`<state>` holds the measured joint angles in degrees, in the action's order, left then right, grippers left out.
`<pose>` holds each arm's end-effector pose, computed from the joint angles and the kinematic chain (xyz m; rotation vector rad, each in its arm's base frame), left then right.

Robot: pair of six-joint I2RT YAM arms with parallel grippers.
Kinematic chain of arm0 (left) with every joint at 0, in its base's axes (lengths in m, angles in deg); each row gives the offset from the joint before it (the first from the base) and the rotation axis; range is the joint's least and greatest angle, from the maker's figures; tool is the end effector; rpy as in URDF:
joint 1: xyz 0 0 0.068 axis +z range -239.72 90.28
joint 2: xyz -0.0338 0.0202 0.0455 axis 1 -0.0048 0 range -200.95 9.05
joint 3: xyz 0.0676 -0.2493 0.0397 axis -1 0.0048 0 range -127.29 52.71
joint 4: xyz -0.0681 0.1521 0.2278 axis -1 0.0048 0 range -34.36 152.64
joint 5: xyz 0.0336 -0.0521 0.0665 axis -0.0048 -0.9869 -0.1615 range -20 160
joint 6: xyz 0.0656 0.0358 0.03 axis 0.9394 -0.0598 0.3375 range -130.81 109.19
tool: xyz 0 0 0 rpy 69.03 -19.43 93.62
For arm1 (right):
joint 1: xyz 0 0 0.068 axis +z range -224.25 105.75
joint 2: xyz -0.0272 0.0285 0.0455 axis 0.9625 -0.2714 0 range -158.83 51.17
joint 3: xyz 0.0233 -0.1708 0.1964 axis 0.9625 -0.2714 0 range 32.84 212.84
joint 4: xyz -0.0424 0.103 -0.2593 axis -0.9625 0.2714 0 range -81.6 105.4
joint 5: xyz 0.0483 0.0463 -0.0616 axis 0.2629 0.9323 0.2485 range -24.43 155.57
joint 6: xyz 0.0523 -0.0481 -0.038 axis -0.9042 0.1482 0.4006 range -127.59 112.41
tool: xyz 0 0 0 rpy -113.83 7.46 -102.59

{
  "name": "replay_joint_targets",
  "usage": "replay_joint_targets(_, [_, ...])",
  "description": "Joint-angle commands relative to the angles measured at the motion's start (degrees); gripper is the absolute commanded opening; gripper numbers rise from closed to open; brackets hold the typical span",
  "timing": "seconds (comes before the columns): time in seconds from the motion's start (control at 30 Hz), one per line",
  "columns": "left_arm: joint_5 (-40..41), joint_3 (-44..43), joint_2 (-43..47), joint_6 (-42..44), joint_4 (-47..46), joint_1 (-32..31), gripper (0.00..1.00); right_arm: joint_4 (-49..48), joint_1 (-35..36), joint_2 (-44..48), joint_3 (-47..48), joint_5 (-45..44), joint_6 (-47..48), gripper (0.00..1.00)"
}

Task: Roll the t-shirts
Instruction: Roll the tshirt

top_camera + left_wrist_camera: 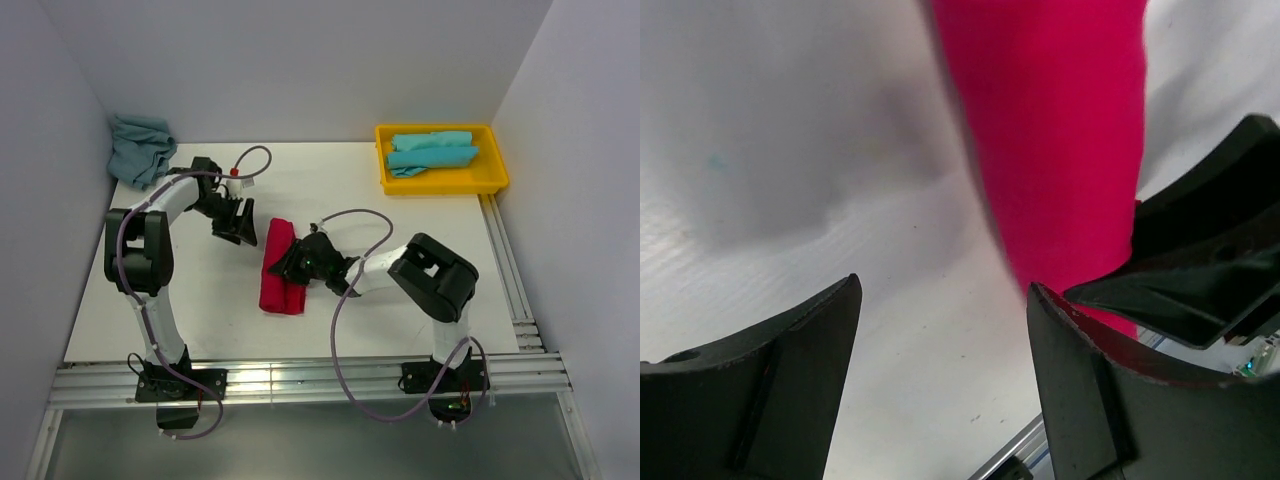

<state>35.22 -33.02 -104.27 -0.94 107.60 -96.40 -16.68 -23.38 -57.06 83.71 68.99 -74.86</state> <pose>0.4008 -0.0868 0.1455 0.4851 2.7763 -0.8748 0.2586 0.3245 0.0839 0.3050 2.3951 1.1783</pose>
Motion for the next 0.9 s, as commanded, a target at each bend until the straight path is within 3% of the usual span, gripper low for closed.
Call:
replay_joint_targets(0.0, [-2.4, 2.7, 2.3, 0.4, -2.7, -0.7, 0.72, -15.0, -1.3, -3.6, -3.9, 6.0, -7.2, 0.32])
replay_joint_targets(0.27, [-1.8, 5.8, 1.9, -5.0, -9.8, -4.0, 0.72, -31.6, -1.3, -10.3, -7.7, 7.9, -16.8, 0.35])
replay_joint_targets(0.43, [2.3, 5.5, 0.5, -7.8, -11.3, -6.0, 0.69, -34.5, -1.4, -11.0, -9.8, 6.4, -19.2, 0.4])
replay_joint_targets(0.57, [7.3, 5.0, -0.1, -9.4, -11.6, -7.6, 0.65, -21.8, -0.8, -5.5, -7.5, 2.7, -14.0, 0.45])
replay_joint_targets(0.77, [11.7, 4.3, -0.3, -9.3, -11.3, -9.2, 0.63, 15.4, 1.9, 2.1, 3.1, -10.2, -5.5, 0.52])
replay_joint_targets(0.87, [13.1, 3.6, -0.4, -9.3, -10.5, -9.6, 0.63, 26.9, 3.3, 3.8, 8.2, -14.8, -3.5, 0.54])
